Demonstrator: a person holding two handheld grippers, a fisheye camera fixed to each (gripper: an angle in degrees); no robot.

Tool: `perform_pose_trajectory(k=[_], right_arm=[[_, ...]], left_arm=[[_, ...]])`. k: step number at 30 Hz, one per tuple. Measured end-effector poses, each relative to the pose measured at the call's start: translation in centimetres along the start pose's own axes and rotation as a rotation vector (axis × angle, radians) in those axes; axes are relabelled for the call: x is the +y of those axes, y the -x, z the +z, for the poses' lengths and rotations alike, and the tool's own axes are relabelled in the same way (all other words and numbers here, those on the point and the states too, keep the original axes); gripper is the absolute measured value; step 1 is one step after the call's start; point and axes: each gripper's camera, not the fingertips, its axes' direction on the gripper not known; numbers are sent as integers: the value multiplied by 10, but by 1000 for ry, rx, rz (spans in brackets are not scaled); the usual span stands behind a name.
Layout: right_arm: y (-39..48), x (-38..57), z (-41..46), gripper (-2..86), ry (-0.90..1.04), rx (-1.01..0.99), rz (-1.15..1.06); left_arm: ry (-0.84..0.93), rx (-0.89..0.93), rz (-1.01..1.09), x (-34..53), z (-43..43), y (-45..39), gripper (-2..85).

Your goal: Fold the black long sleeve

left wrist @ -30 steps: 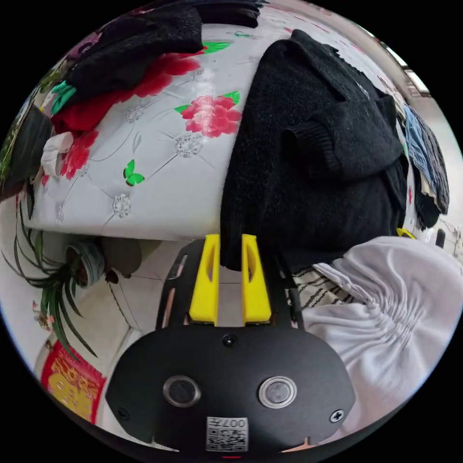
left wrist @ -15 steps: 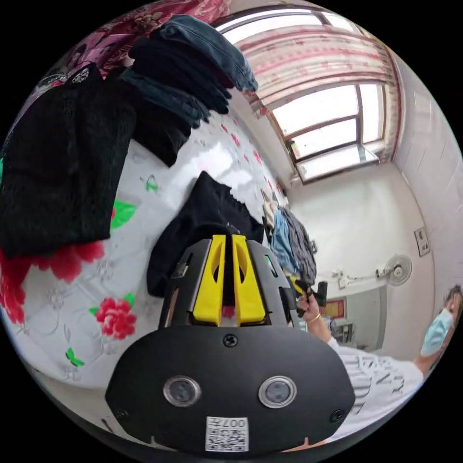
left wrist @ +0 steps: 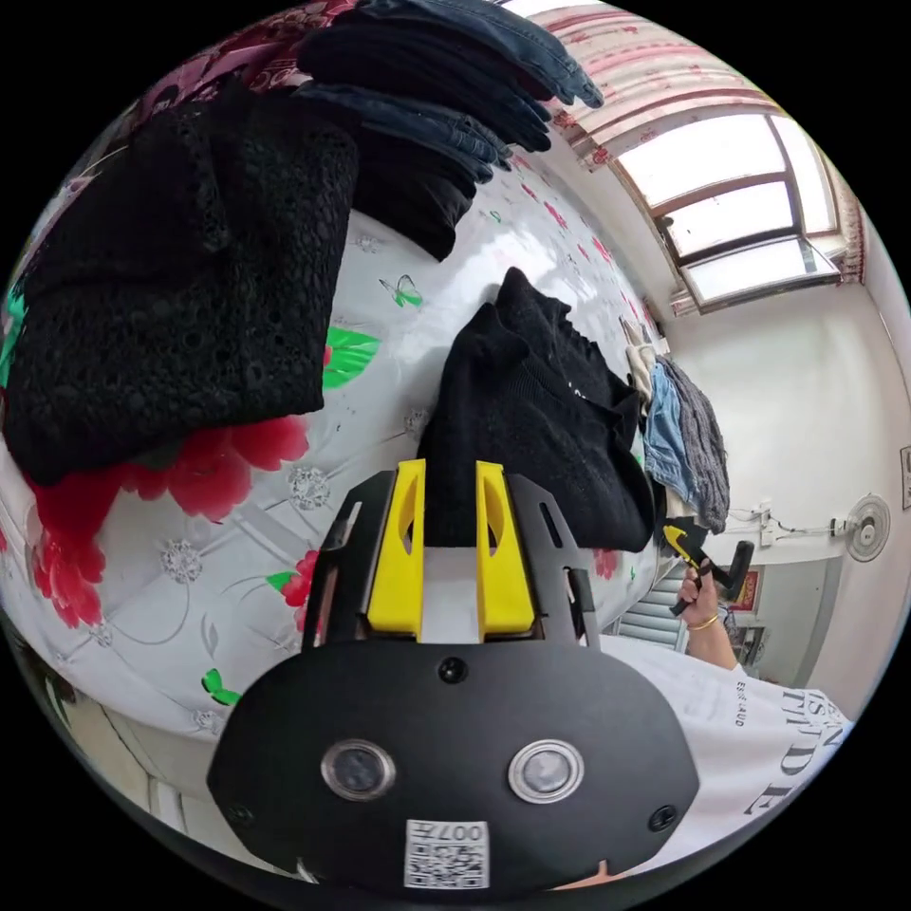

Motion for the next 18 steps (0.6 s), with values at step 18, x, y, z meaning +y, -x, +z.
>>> perform_pose_trajectory(k=[18], right_arm=[[24, -52, -8, 63, -37, -138, -114]], left_arm=[[114, -14, 132, -29, 17, -59, 9]])
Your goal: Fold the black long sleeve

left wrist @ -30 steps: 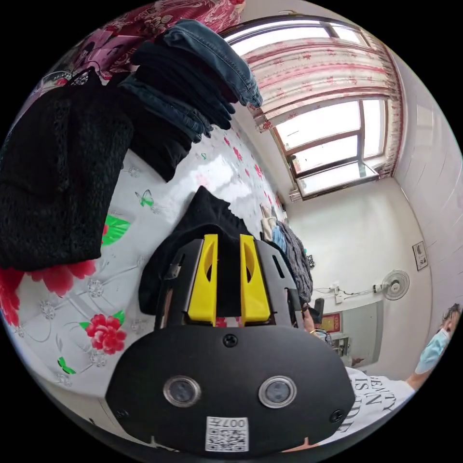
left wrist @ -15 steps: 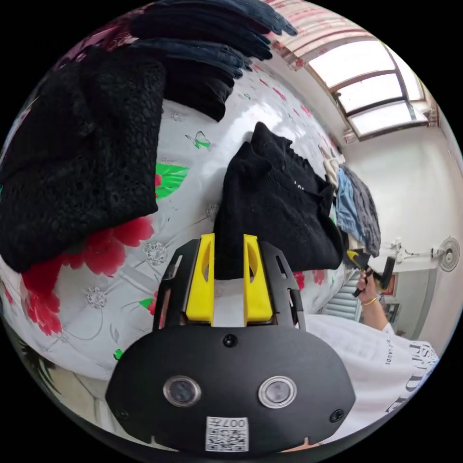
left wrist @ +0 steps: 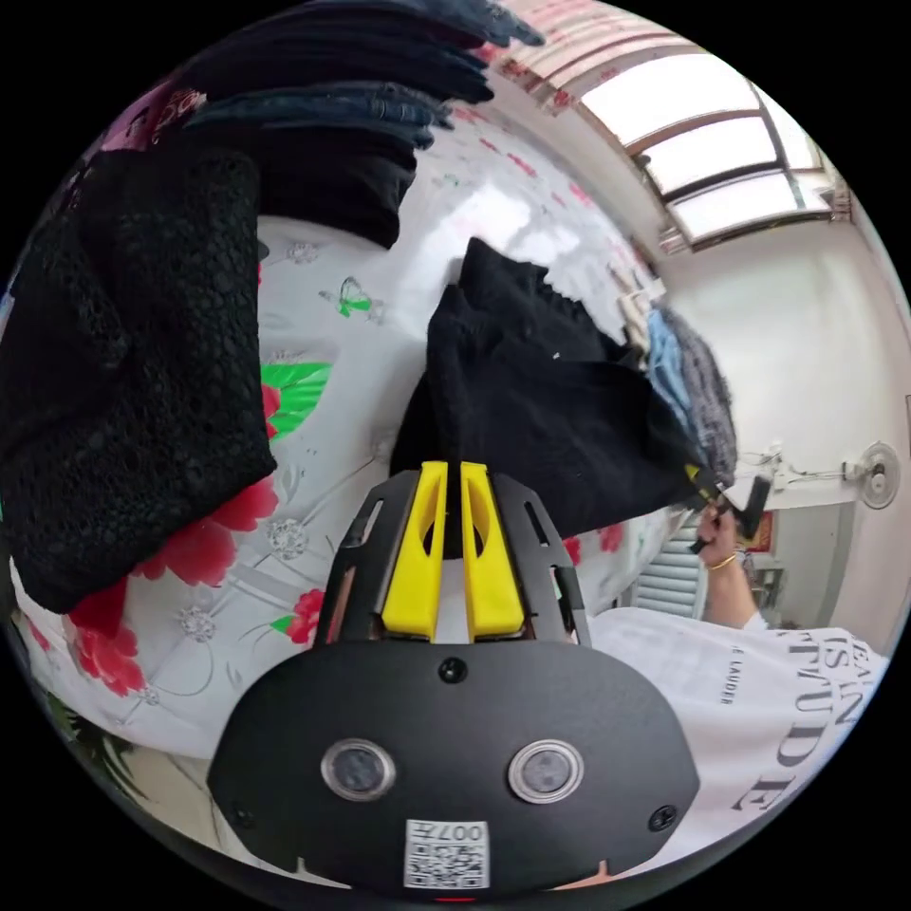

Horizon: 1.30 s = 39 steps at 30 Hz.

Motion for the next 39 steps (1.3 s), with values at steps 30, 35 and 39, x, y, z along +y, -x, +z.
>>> perform_pose_trajectory(k=[30, 35, 39], right_arm=[[-126, -28, -64, 80, -72, 44, 430], [-101, 19, -48, 85, 171, 51, 299], [-96, 42, -27, 69, 221, -43, 351]], left_arm=[[-54, -143, -68, 35, -2, -19, 87], [-42, -119, -80, 40, 2, -7, 95], [57, -177, -69, 34, 24, 6, 97]])
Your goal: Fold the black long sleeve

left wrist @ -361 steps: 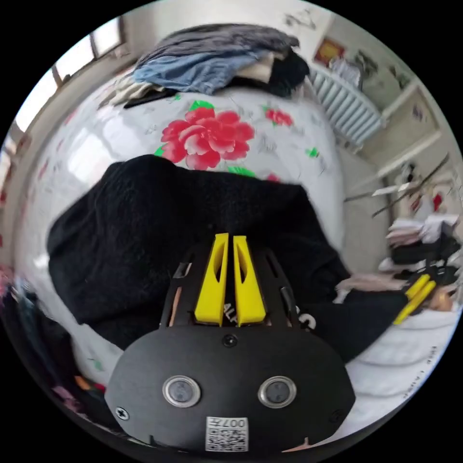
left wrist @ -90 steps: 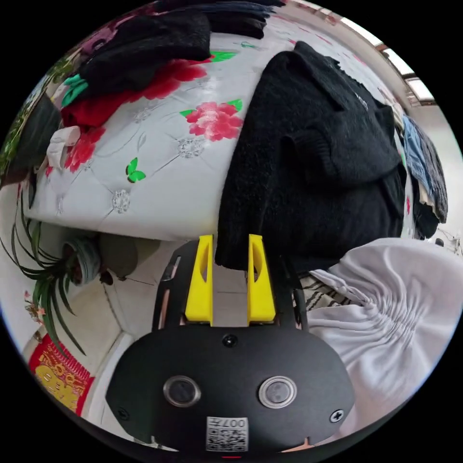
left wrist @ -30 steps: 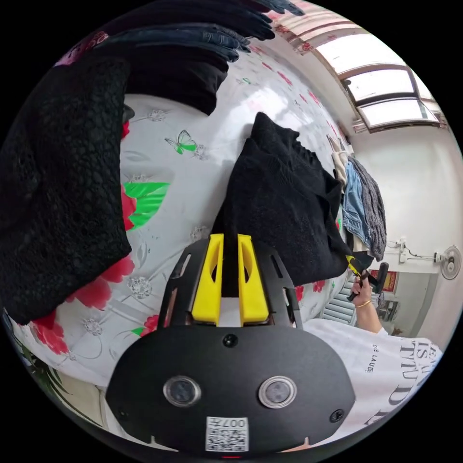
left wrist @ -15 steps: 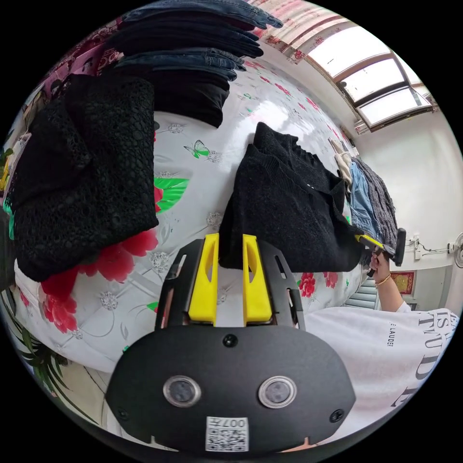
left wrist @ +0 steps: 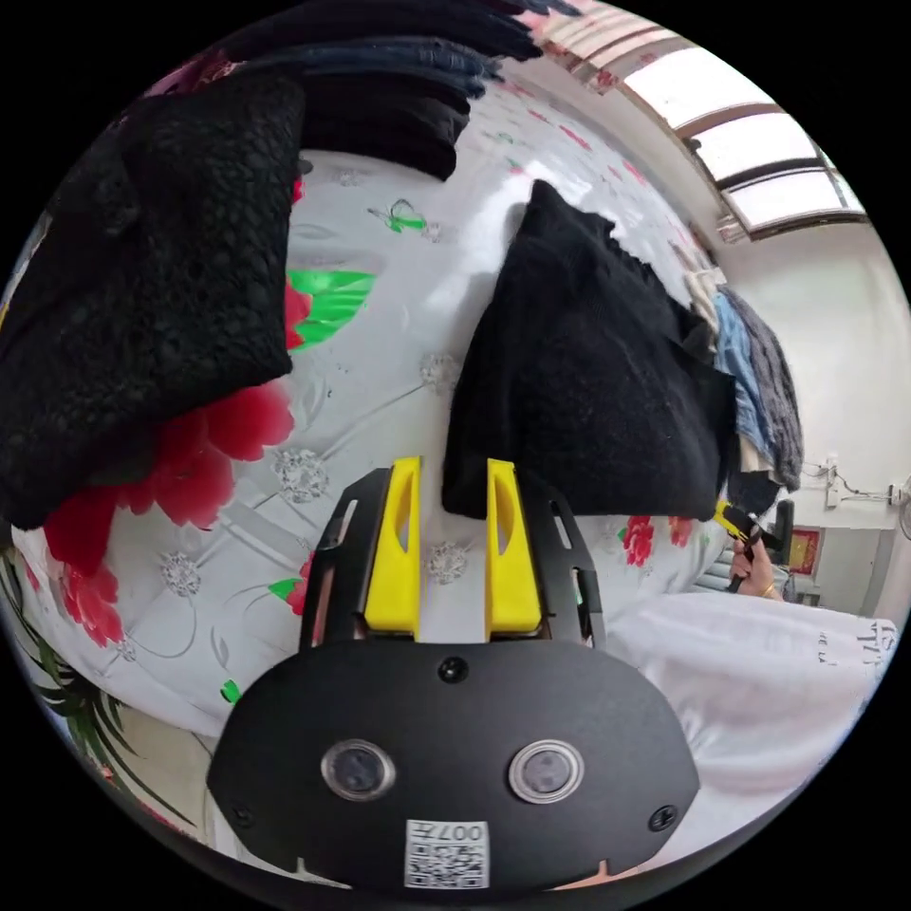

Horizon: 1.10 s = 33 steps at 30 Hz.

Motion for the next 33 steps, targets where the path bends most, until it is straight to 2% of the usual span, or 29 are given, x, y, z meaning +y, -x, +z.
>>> perform_pose_trajectory(k=[4, 5, 6, 9, 10, 15, 19, 21, 23, 26, 29, 33], right_arm=[[16, -4, -4, 39, 14, 116, -47], [15, -8, -10, 31, 56, 117, -71], [14, -9, -14, 26, 77, 110, -80], [3, -3, -51, 14, 92, 10, -111], [-5, 5, -70, 11, 73, -39, -101], [-37, 47, -123, 4, 77, -273, 52], [-58, 56, -165, 3, -59, -647, 181], [-58, 37, -178, 4, -142, -801, 207], [-40, -9, -192, 9, -226, -890, 173], [-6, -79, -201, 22, -340, -794, 154], [13, -130, -186, 43, -377, -629, 183], [7, -143, -152, 72, -322, -549, 168]], left_arm=[[35, 10, 51, -13, -11, 8, 53], [83, 84, 74, -19, -12, 11, 35], [102, 81, 88, -20, -18, 14, 25], [71, 200, 97, -11, -48, 32, 6], [56, 247, 93, -7, -56, 37, 3], [22, 758, 32, 53, -106, 87, -5], [-88, 1003, -108, 64, -119, 120, -6], [-178, 1096, -160, 32, -126, 129, -4], [-244, 1109, -156, -13, -137, 125, 2], [-383, 1040, -194, -98, -152, 110, 52], [-419, 884, -251, -161, -148, 91, 118], [-365, 626, -197, -175, -128, 72, 135]])
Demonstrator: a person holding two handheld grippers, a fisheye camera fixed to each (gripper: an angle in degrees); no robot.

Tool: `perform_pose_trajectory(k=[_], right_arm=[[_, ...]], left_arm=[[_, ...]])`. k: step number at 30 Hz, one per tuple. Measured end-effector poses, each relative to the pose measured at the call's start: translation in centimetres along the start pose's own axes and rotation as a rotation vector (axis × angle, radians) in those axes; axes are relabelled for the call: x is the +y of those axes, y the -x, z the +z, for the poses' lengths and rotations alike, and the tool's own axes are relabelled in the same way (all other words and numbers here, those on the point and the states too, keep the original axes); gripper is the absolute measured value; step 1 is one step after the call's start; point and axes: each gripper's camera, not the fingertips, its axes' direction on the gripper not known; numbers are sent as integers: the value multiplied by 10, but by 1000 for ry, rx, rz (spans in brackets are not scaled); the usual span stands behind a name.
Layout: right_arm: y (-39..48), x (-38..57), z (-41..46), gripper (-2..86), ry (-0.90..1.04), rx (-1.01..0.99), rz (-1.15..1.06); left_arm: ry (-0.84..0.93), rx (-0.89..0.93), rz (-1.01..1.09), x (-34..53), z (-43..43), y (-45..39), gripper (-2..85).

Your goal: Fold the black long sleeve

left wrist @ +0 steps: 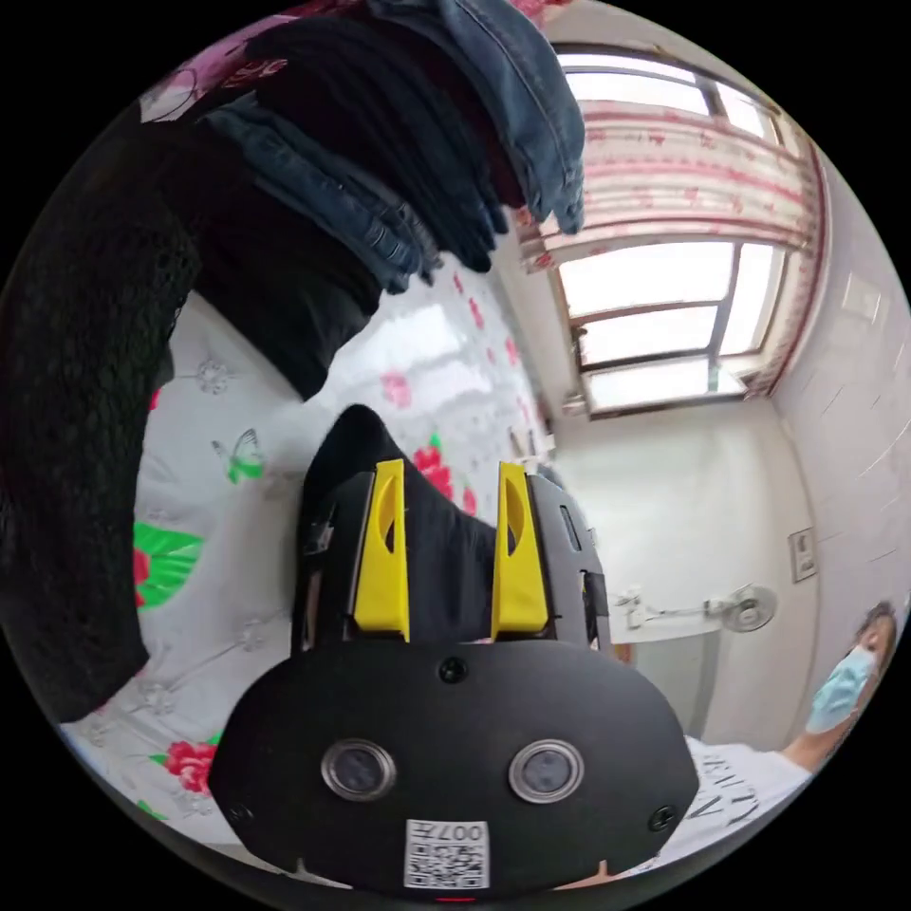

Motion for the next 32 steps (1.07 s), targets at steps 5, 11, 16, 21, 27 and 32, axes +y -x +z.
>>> perform_pose_trajectory(k=[5, 11, 16, 21, 27, 32], right_arm=[[-70, 63, 6, 95, 18, 127, 54], [-105, 98, 78, 96, 229, 181, 98], [-93, 49, 158, 79, 247, 196, -11], [-56, -76, 262, 83, 136, 263, -138], [35, -163, 348, 104, 90, 423, -436], [-3, -95, 296, 109, 106, 605, -570]], left_arm=[[106, -220, -8, 71, 9, 46, 137], [246, -138, -77, 122, 55, 80, 134], [295, -170, -34, 78, 112, 83, 118], [175, -165, 89, -65, 205, 62, 105], [43, -285, 358, -161, 258, -26, 89], [200, -323, 523, -60, 275, -27, 87]])
